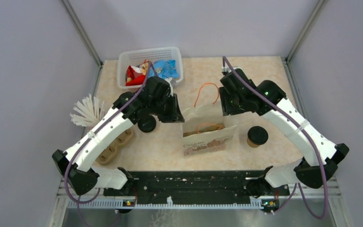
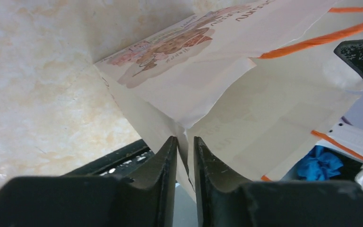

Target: Pack the takeout coffee

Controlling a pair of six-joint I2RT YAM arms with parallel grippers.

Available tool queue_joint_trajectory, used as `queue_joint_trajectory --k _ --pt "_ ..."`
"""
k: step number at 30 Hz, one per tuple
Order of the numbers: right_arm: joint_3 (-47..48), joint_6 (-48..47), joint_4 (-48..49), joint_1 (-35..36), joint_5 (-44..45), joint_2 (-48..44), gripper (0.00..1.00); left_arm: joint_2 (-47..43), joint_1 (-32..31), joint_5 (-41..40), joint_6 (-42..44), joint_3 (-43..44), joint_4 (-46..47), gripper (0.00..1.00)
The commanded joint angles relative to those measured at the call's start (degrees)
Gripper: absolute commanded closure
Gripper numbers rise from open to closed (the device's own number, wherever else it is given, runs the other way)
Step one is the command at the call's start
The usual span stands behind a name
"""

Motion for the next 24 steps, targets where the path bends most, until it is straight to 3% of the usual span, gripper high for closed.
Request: queue_joint_trajectory --k 1,3,6,18,22,23,24 --pt "-0.35 -6.02 2.72 -0.44 -1.54 -1.02 0.64 1.52 -0.69 -4.22 2.64 4.99 -2.05 0.85" --pt "1.12 -6.66 3.44 -0.47 -1.52 -0.51 0.82 2.79 -0.69 -5.31 3.38 7.4 -1.78 0.97" --pt "6.19 -7.71 2.38 -0.46 0.05 1.33 0.99 5.14 -0.69 -7.47 4.78 12.81 -2.62 1.0" --pt "25.9 -8.79 -5.68 -0.41 -1.29 9.17 1.0 10.71 0.33 -15.1 7.91 30.34 -9.03 1.0" --pt "25.55 -8.24 -4.36 -1.21 -3.54 10.91 1.0 10.89 1.27 -15.46 8.02 28.28 -8.41 1.0" --pt "24.53 -8.0 -3.77 -1.38 -3.79 11.32 1.0 10.72 1.65 -15.31 8.24 26.88 -8.04 0.98" --pt "22.59 -7.87 -2.76 -1.62 -3.62 11.31 1.0 10.4 2.08 -15.96 8.86 25.12 -7.35 0.9"
